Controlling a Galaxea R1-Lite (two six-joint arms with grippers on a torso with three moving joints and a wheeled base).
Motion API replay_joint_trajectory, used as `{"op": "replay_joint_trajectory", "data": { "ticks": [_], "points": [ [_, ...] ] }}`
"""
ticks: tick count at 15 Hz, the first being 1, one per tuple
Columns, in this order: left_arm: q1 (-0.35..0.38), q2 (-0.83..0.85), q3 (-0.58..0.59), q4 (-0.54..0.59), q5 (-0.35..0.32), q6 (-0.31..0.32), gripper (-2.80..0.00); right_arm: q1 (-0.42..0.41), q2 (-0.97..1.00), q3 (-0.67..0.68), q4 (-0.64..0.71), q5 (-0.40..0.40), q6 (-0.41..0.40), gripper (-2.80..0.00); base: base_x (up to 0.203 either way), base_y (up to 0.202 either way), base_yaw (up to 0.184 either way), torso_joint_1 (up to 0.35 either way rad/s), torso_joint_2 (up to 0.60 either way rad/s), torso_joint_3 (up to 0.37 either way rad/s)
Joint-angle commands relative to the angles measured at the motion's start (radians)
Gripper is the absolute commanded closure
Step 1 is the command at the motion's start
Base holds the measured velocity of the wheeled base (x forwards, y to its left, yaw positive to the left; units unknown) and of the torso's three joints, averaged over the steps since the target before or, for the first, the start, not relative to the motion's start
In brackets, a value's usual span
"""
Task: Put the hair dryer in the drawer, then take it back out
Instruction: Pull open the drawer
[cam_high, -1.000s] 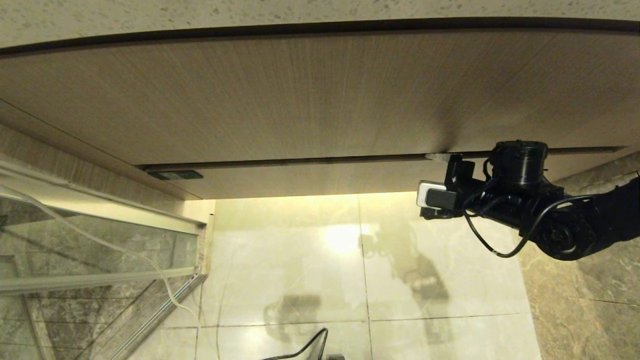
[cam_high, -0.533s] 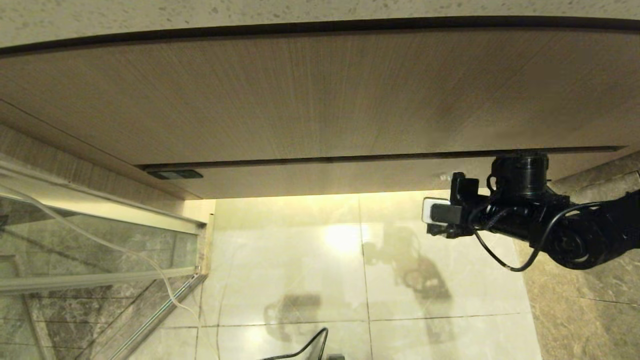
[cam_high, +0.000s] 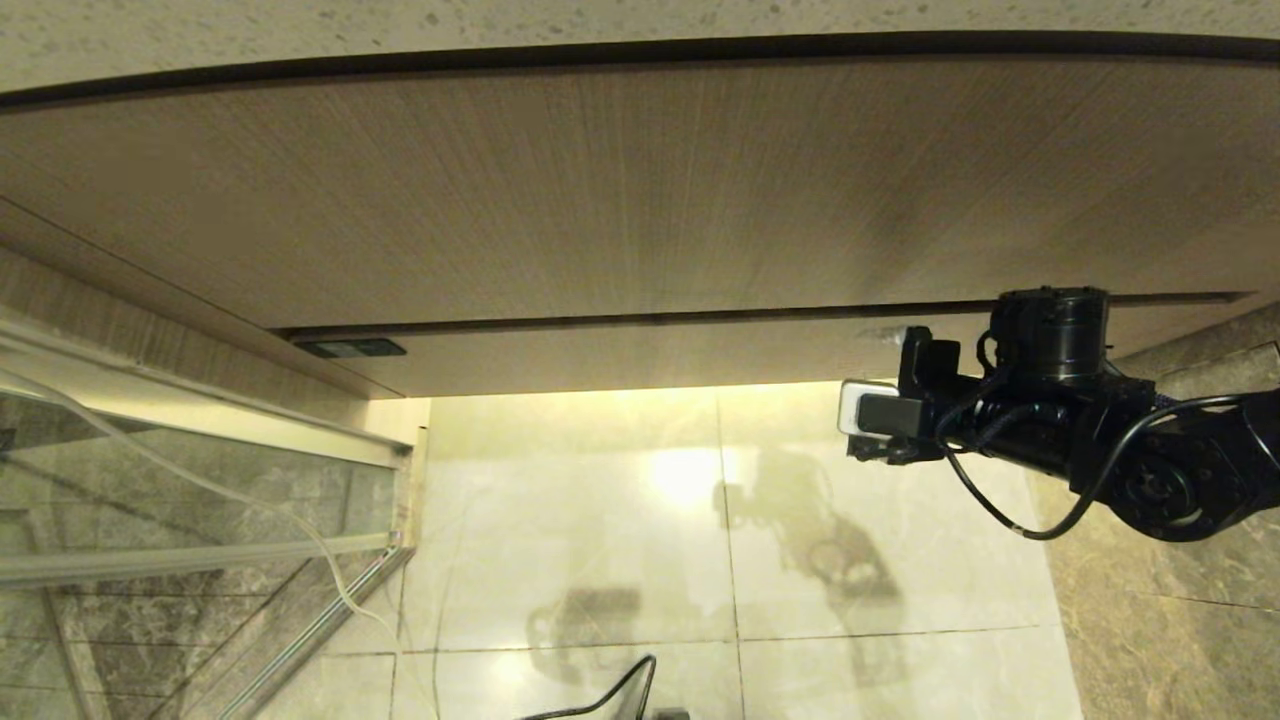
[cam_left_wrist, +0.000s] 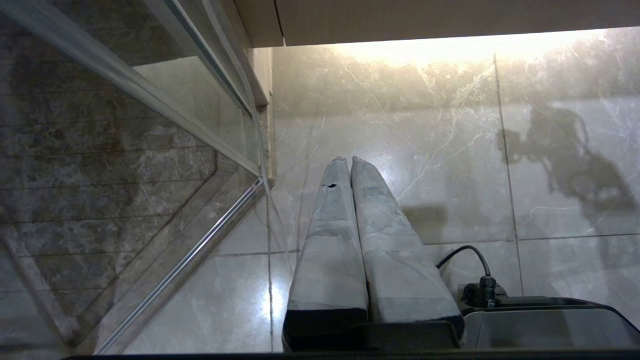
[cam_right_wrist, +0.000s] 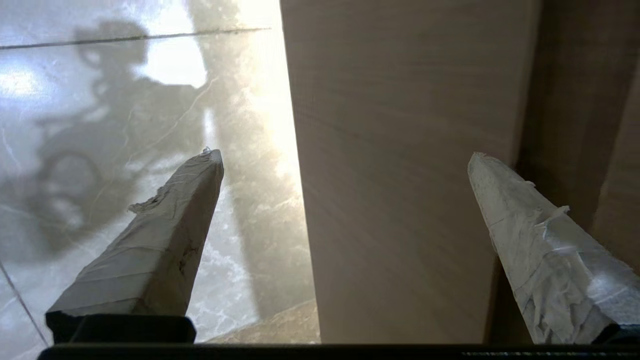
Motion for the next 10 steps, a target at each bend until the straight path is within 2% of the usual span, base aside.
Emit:
{"op": "replay_joint_trajectory", "data": {
  "ticks": [1,5,10],
  "points": [
    [0.000,0.000,0.000,0.000,0.000,0.000,0.00,0.003,-0.009,-0.006,-0.010,0.008,-0.002,-2.80,0.000,0.000,0.000,0.000,0.00,0.000],
    [0.000,0.000,0.000,0.000,0.000,0.000,0.00,0.003,0.000,-0.017,-0.058,0.072,0.012,-2.80,0.000,0.000,0.000,0.000,0.00,0.000],
    [0.000,0.000,0.000,0.000,0.000,0.000,0.00,0.006,0.036,-0.042,-0.098,0.081,0.013,-2.80,0.000,0.000,0.000,0.000,0.00,0.000]
  ]
}}
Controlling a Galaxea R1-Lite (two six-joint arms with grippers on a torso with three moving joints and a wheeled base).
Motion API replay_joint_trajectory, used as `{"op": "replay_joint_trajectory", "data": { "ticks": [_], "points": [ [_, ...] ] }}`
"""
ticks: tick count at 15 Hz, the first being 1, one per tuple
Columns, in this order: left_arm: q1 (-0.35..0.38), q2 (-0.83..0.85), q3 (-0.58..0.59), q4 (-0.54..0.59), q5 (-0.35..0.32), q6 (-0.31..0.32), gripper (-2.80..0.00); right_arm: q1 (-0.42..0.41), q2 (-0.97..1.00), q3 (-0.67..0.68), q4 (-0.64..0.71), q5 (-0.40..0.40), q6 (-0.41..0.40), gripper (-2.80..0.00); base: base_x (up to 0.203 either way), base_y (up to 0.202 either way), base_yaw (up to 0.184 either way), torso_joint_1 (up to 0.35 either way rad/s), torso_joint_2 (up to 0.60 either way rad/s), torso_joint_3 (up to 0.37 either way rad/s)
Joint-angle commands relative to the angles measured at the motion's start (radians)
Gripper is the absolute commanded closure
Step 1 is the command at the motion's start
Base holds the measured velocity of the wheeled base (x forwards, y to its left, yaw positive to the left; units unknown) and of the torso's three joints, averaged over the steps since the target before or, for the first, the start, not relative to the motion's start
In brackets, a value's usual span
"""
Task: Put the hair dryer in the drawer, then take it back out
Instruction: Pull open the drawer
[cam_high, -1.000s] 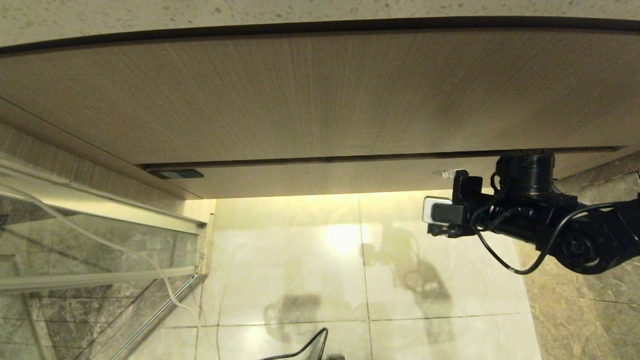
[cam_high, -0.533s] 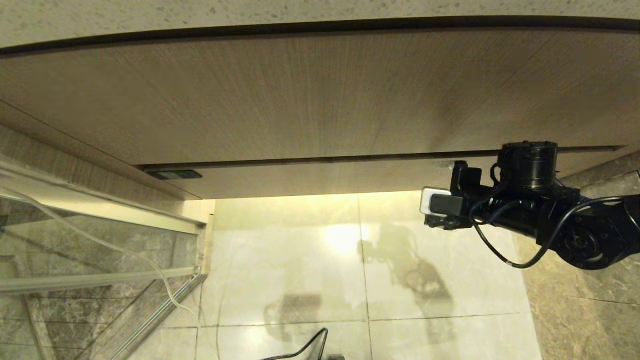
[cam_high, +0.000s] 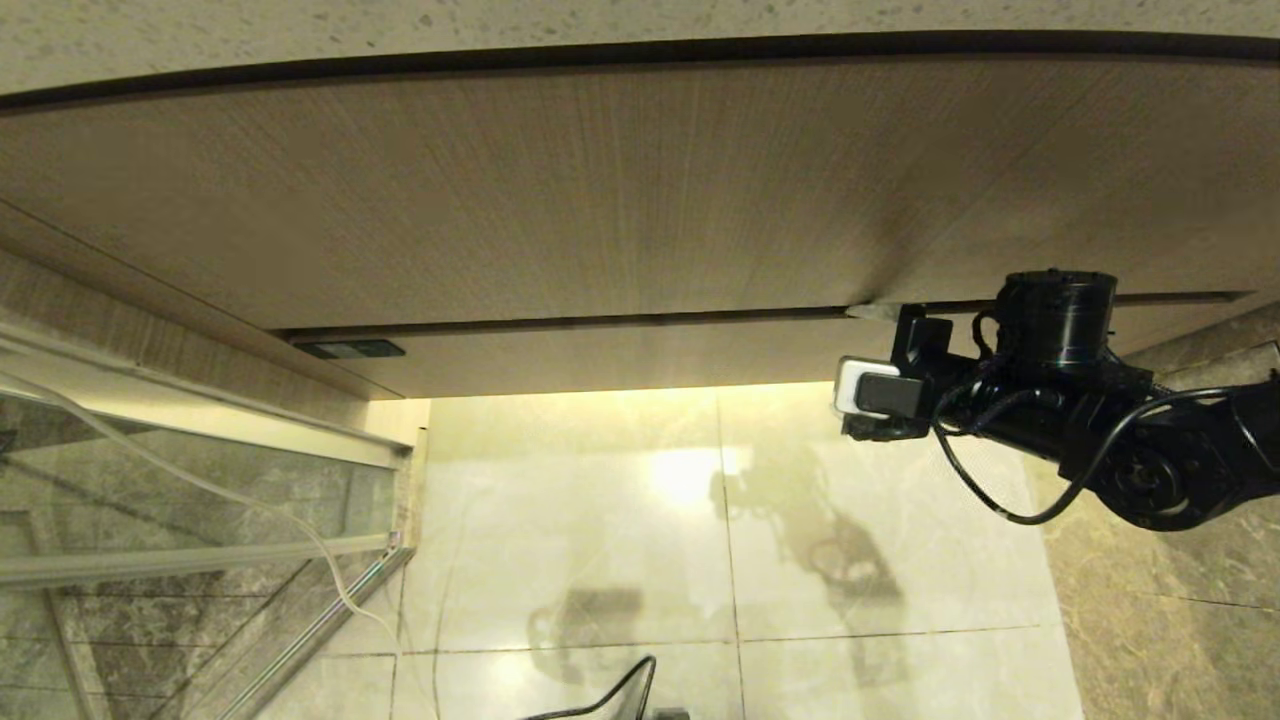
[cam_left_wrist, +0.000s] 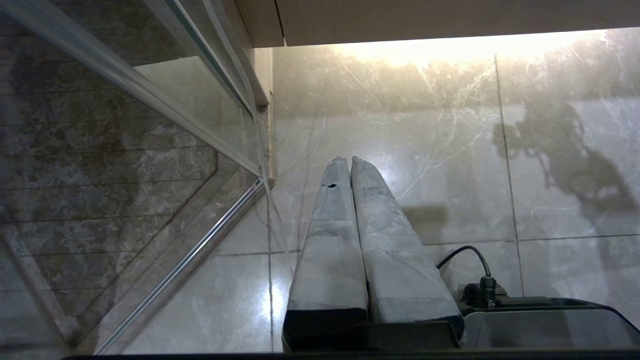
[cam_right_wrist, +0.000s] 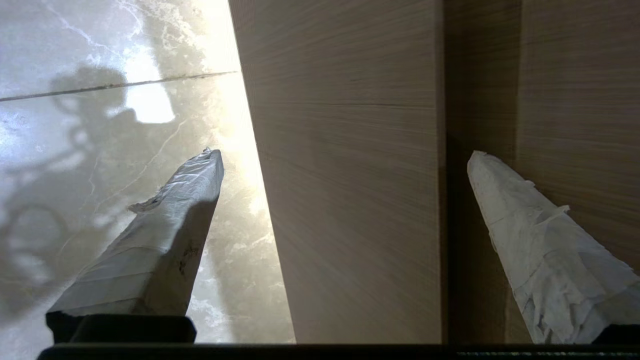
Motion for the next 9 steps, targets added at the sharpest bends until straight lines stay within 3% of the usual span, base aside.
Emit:
{"op": "replay_joint_trajectory", "data": {
  "ticks": [1,9],
  "points": [
    [0.000,0.000,0.000,0.000,0.000,0.000,0.00,0.001,0.029,-0.018,-0.023,0.001,-0.007,-2.80,0.000,0.000,0.000,0.000,0.00,0.000],
    [0.000,0.000,0.000,0.000,0.000,0.000,0.00,0.001,0.101,-0.066,-0.102,0.001,0.022,-2.80,0.000,0.000,0.000,0.000,0.00,0.000]
  ]
}}
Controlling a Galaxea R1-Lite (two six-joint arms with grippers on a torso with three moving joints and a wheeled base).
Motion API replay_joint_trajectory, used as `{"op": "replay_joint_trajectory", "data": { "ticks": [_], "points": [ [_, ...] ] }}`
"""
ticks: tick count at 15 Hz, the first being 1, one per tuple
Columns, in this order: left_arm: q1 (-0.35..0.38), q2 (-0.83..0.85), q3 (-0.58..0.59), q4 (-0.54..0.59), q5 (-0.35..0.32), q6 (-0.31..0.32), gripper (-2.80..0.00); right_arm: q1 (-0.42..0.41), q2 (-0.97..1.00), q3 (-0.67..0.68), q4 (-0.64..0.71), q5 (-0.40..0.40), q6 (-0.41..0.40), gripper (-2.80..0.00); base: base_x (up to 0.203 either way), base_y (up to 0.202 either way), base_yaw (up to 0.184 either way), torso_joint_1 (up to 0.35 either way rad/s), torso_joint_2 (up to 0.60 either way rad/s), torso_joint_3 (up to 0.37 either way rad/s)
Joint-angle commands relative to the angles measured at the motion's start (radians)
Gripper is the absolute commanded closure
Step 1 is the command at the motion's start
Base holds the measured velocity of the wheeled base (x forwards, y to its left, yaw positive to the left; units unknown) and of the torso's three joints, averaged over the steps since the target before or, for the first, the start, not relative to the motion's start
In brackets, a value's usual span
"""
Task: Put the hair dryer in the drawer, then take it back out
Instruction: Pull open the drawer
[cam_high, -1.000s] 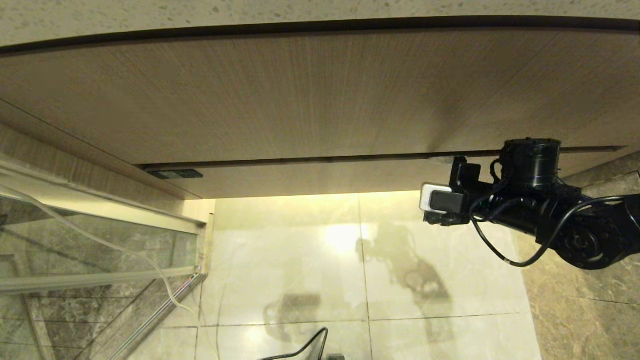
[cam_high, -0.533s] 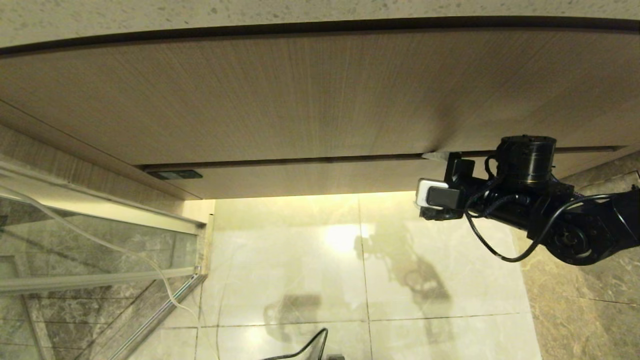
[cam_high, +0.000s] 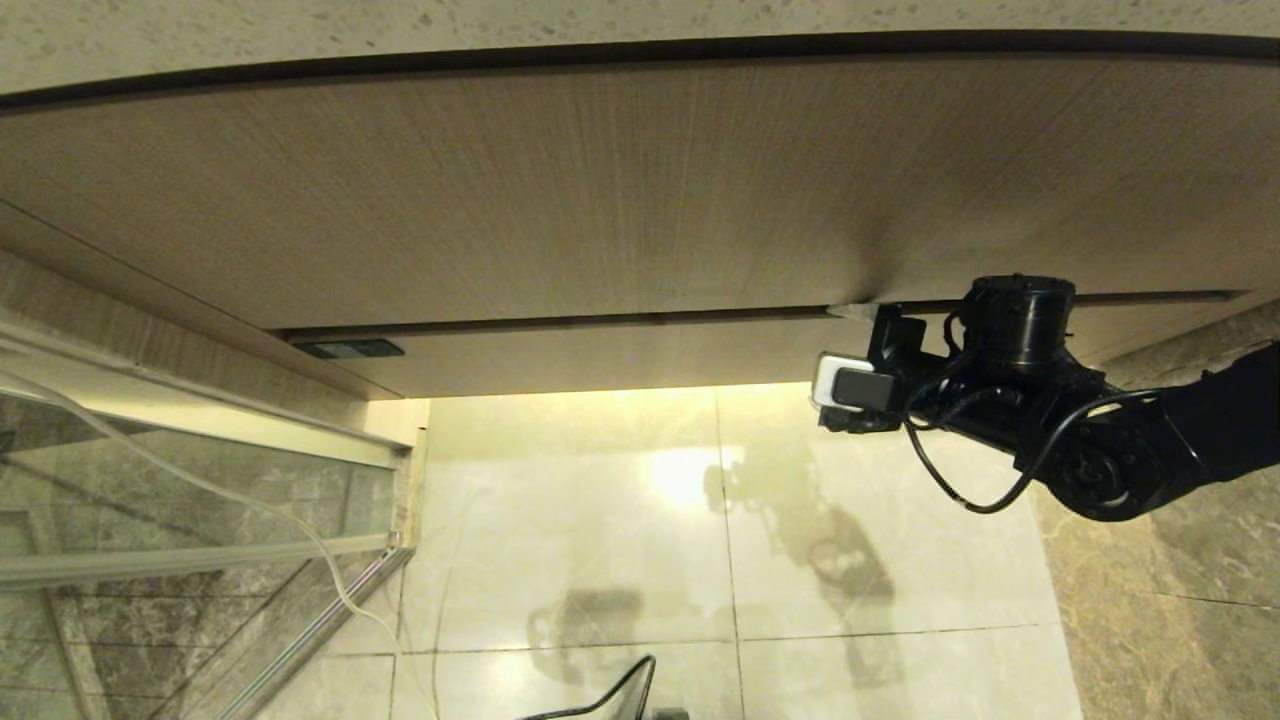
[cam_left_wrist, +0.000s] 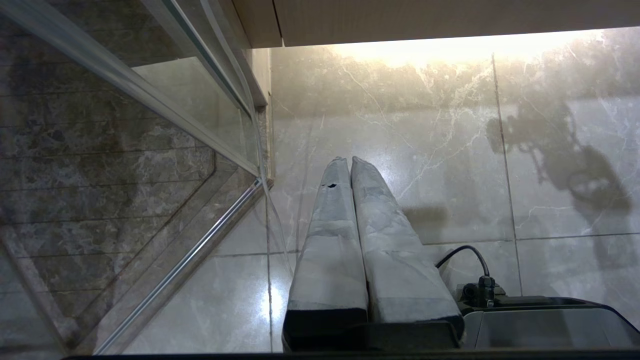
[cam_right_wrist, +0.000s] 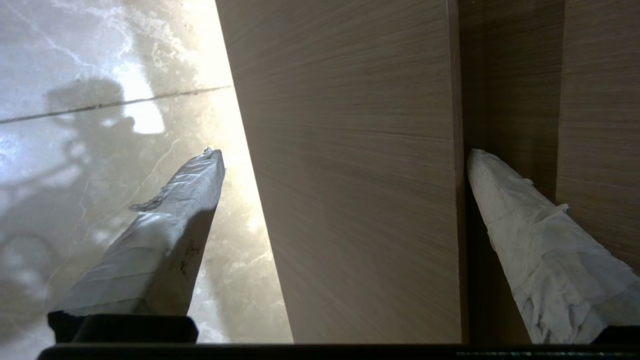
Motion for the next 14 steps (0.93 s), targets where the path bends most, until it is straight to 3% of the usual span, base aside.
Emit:
{"op": "replay_joint_trajectory", "data": {
  "ticks": [1,14],
  "points": [
    [0.000,0.000,0.000,0.000,0.000,0.000,0.00,0.000,0.015,-0.001,-0.020,-0.002,-0.004,-2.80,0.000,0.000,0.000,0.000,0.00,0.000],
    [0.000,0.000,0.000,0.000,0.000,0.000,0.00,-0.001,0.006,0.040,0.199,-0.029,-0.008,-2.80,0.000,0.000,0.000,0.000,0.00,0.000]
  ]
}}
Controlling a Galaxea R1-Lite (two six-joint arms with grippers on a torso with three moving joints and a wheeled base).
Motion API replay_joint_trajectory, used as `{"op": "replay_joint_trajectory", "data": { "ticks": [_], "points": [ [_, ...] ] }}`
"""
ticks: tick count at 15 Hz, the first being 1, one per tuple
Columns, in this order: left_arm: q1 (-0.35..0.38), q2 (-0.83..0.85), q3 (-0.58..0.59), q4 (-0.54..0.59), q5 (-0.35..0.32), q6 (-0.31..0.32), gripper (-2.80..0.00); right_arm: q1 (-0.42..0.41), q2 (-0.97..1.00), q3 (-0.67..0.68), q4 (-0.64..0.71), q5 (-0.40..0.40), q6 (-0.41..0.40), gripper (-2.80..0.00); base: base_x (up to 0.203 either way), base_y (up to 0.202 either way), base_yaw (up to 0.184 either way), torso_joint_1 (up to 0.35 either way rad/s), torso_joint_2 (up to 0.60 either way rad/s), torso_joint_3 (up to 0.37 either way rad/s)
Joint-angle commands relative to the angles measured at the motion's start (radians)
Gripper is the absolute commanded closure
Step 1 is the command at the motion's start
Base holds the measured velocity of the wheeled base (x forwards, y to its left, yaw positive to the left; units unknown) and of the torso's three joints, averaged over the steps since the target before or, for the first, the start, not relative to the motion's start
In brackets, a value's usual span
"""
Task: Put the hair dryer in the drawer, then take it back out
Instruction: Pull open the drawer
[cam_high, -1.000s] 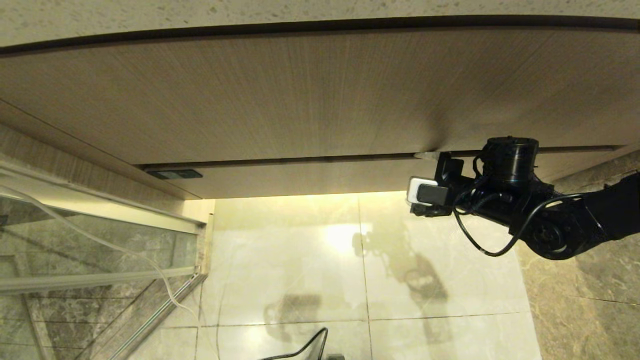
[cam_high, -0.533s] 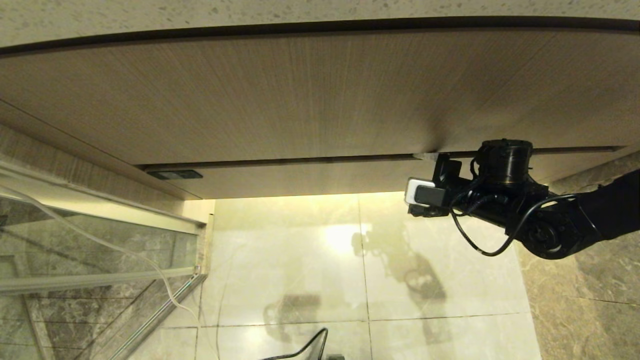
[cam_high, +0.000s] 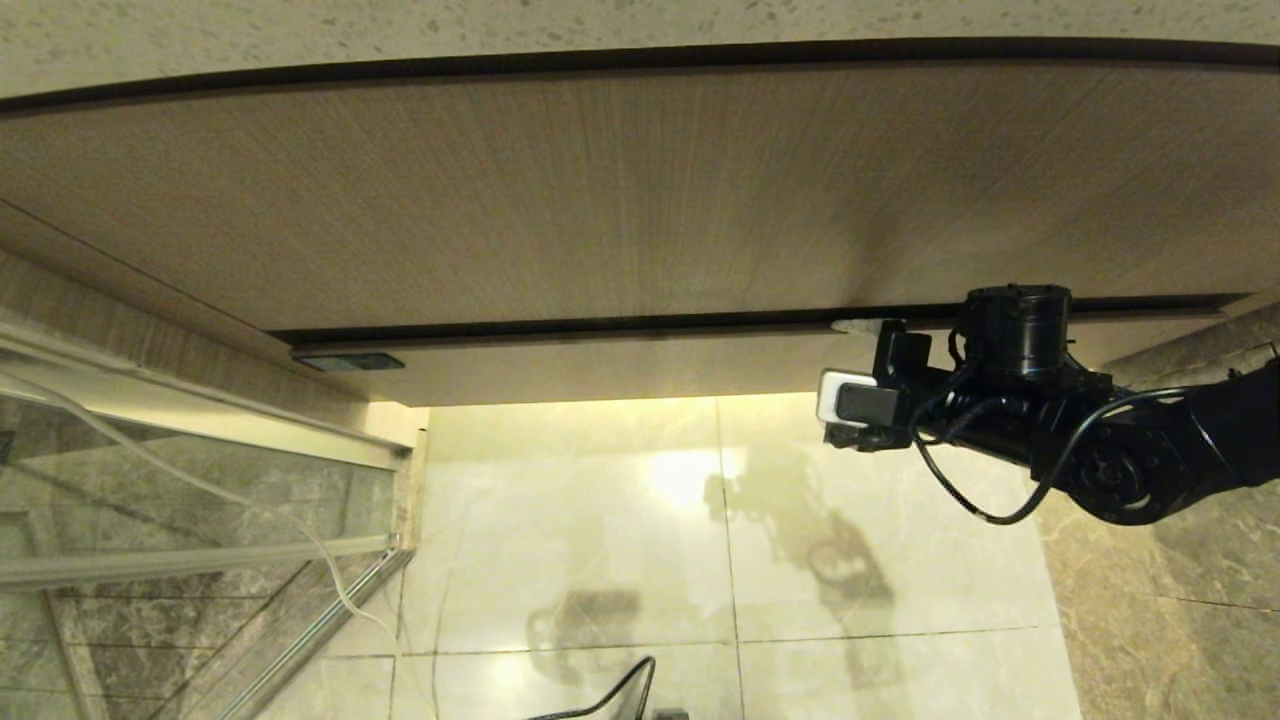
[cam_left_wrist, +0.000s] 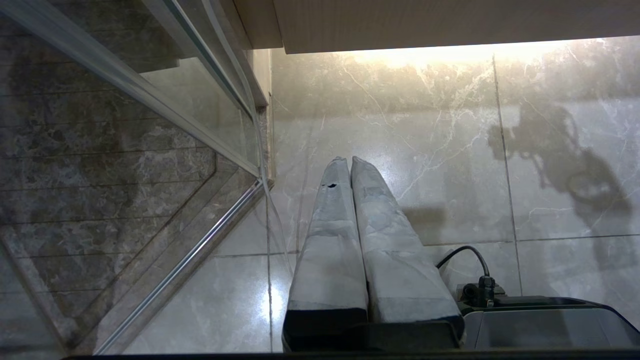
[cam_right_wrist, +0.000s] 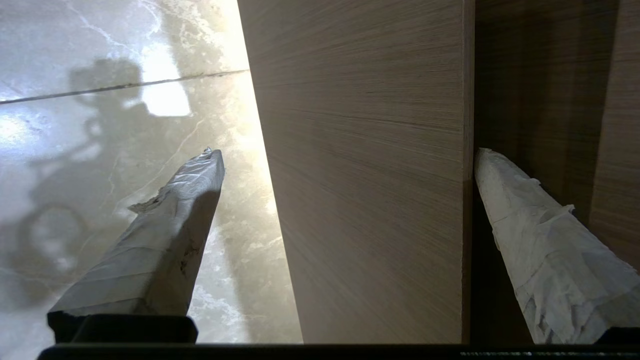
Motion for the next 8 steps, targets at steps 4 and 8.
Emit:
{"op": "replay_joint_trajectory", "data": {
  "ticks": [4,8],
  "points": [
    [0.000,0.000,0.000,0.001,0.000,0.000,0.00,-0.001,-0.004,0.008,0.022,-0.005,-0.007,-2.80,0.000,0.000,0.000,0.000,0.00,0.000],
    [0.000,0.000,0.000,0.001,0.000,0.000,0.00,0.000,-0.035,0.041,0.048,-0.044,-0.008,-2.80,0.000,0.000,0.000,0.000,0.00,0.000]
  ]
}}
